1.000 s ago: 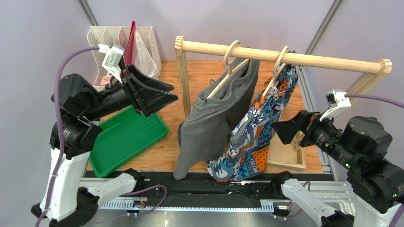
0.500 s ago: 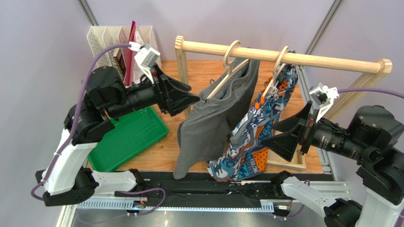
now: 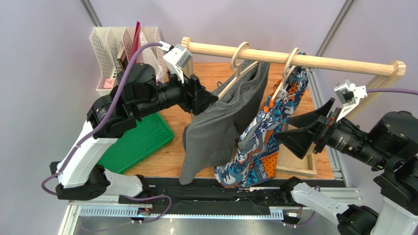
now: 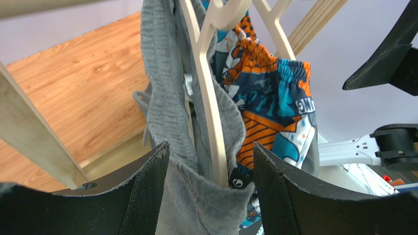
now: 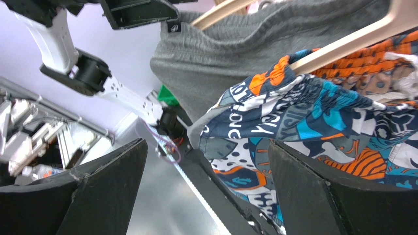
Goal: Remove the shorts from the hanger
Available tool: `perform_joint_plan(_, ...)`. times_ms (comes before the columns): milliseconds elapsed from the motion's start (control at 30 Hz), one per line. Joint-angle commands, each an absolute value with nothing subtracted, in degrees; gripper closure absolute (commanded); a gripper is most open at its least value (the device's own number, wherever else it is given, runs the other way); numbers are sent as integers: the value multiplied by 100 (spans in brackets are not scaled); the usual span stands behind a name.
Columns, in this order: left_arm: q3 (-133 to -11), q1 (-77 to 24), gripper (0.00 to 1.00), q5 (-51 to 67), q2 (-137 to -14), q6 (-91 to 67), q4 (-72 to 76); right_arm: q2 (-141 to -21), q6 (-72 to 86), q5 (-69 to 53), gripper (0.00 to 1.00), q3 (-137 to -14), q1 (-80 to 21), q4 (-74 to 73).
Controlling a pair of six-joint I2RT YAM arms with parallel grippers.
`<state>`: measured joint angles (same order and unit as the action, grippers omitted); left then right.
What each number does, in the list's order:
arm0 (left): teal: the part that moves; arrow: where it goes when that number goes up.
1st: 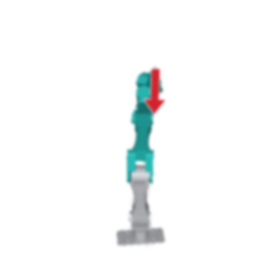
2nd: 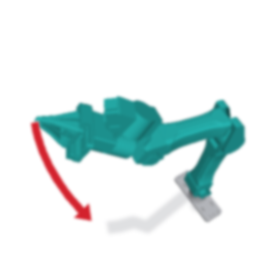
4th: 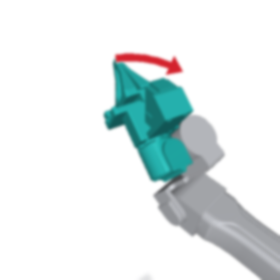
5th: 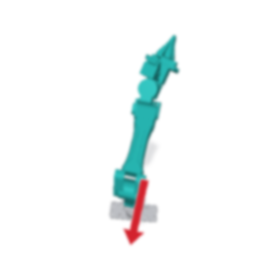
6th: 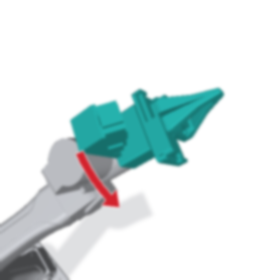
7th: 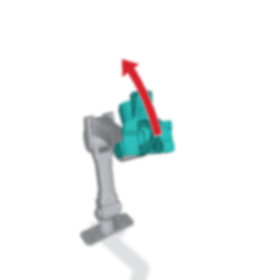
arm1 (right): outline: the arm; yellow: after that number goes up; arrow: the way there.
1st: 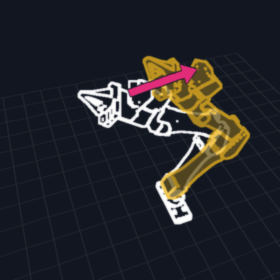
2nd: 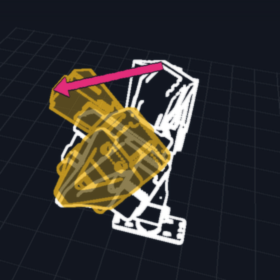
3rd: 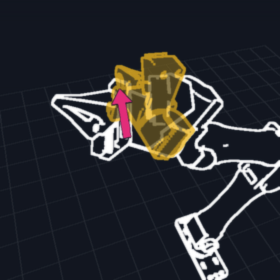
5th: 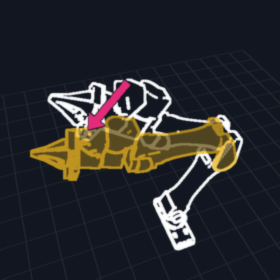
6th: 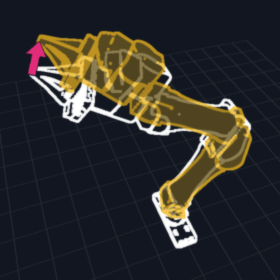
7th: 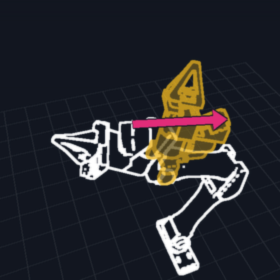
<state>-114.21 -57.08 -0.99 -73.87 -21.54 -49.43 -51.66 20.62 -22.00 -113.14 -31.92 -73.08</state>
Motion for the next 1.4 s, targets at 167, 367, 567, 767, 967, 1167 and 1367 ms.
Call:
perform_joint_plan(167, -12392, -5801, 30, -167, -8111, -1916, -5413, -5150, 2443, -1591, 1, -11575, -3226, -6495)
perform_joint_plan(367, -13086, -5853, 32, -439, -8805, -1898, -5861, -5220, 2312, -1450, 1, -11680, -3226, -6547)
perform_joint_plan(567, -13482, -5862, 42, -422, -9097, -1951, -6038, -5537, 2303, -1459, 1, -12199, -3226, -6776)
perform_joint_plan(767, -13509, -5862, 65, -343, -9071, -1960, -6038, -5853, 2505, -2204, 3, -12225, -3226, -6618)
perform_joint_plan(967, -13386, -5862, 82, -317, -8886, -2030, -6012, -6064, 2742, -2882, 5, -12076, -3226, -6232)
perform_joint_plan(1167, -13395, -5862, 100, -290, -8798, -2074, -5968, -6634, 2708, -3016, 5, -12681, -3751, -6538)
perform_joint_plan(1367, -13412, -5862, 100, -351, -8447, -2127, -5801, -7390, 2128, -373, 5, -13543, -6637, -7241)
